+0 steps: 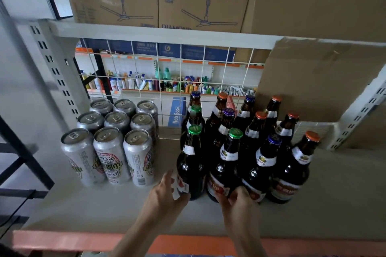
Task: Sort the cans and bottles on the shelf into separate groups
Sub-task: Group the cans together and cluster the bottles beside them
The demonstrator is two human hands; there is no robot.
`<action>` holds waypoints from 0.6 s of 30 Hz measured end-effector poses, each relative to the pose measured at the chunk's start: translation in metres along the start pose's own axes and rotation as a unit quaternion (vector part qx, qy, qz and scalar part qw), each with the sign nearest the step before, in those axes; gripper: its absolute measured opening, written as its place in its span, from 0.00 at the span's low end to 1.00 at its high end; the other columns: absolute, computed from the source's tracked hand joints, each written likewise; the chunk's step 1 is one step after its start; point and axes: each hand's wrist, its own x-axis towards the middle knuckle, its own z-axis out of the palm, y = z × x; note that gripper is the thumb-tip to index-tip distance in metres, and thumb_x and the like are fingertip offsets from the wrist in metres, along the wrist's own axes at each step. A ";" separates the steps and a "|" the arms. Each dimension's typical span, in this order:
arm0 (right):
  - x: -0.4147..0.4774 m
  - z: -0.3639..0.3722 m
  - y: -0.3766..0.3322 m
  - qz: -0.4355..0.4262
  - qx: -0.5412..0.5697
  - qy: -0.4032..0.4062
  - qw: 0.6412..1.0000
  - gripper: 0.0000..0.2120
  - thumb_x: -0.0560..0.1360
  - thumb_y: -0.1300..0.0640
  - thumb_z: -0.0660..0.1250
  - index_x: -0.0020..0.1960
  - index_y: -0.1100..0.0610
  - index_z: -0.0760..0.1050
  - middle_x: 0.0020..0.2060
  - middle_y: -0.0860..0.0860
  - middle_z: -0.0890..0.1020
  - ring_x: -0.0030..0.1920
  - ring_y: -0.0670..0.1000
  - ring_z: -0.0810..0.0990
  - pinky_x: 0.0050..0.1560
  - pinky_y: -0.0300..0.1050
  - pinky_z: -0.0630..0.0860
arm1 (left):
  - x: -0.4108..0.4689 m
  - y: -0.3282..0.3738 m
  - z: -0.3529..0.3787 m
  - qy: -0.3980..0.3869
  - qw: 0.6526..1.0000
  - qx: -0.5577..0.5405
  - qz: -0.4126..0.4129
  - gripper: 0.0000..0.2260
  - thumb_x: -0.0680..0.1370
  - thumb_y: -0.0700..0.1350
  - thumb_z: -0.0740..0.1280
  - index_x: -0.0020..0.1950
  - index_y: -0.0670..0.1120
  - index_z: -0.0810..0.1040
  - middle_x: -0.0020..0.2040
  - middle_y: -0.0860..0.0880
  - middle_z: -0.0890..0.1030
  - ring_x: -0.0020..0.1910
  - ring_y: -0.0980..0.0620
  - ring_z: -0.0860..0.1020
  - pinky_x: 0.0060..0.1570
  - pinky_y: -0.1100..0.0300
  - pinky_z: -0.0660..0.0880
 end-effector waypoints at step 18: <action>-0.010 0.016 0.021 -0.017 0.063 0.010 0.998 0.15 0.68 0.51 0.77 0.42 0.53 0.71 0.31 0.46 0.81 0.35 0.43 0.82 0.33 0.42 0.78 | 0.007 -0.016 0.018 0.011 0.997 -0.075 0.004 0.19 0.67 0.49 0.70 0.51 0.68 0.69 0.46 0.66 0.77 0.50 0.64 0.78 0.50 0.59 0.78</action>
